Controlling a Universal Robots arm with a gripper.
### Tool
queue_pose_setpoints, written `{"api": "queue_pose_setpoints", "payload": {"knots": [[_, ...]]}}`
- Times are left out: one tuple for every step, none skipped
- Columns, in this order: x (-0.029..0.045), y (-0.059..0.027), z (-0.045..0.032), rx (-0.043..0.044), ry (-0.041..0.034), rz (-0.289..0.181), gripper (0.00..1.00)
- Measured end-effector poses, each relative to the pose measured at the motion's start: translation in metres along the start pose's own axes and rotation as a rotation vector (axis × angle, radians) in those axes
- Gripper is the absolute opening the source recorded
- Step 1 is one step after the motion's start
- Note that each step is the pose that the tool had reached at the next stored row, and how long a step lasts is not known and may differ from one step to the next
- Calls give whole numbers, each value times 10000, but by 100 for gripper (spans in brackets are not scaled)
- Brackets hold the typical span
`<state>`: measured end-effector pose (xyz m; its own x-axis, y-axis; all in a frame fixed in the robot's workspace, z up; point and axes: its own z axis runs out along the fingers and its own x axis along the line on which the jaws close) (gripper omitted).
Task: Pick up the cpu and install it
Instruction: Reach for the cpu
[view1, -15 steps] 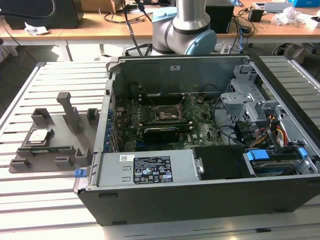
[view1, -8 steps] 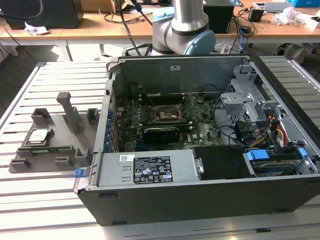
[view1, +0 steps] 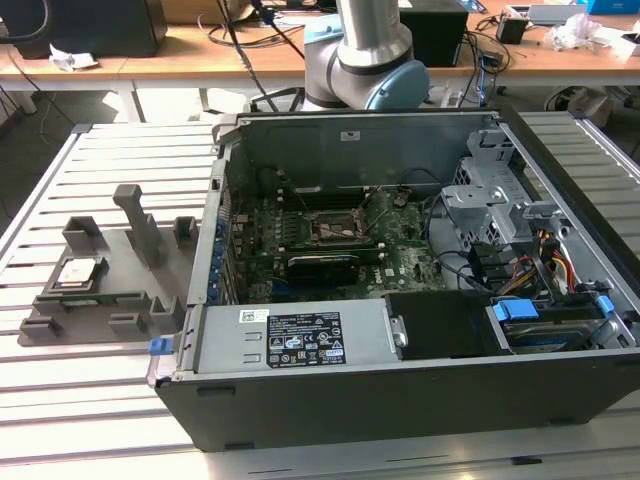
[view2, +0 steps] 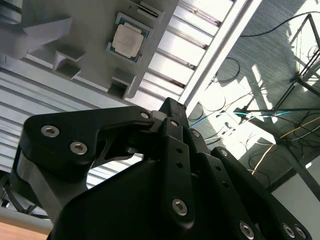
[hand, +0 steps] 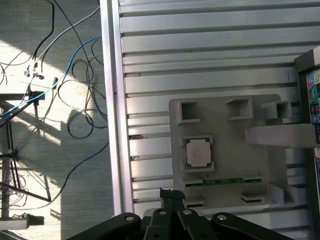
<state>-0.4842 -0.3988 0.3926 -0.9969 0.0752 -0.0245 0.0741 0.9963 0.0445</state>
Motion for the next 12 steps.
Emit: {"api": "queue_pose_setpoints", "payload": {"knots": [[29, -2, 0, 0, 0, 0, 11], [58, -4, -1, 0, 0, 0, 11], [102, -7, -2, 0, 0, 1, 11], [128, -9, -3, 0, 0, 1, 11], [159, -11, -4, 0, 0, 1, 11], [188, -14, -4, 0, 0, 1, 11], [222, -16, -5, 0, 1, 1, 11], [246, -18, -6, 0, 1, 1, 11], [287, -21, -6, -1, -1, 1, 11], [352, -26, -8, 0, 0, 0, 11], [385, -29, -9, -1, 0, 0, 11], [419, -32, -9, -1, 0, 0, 11]]}}
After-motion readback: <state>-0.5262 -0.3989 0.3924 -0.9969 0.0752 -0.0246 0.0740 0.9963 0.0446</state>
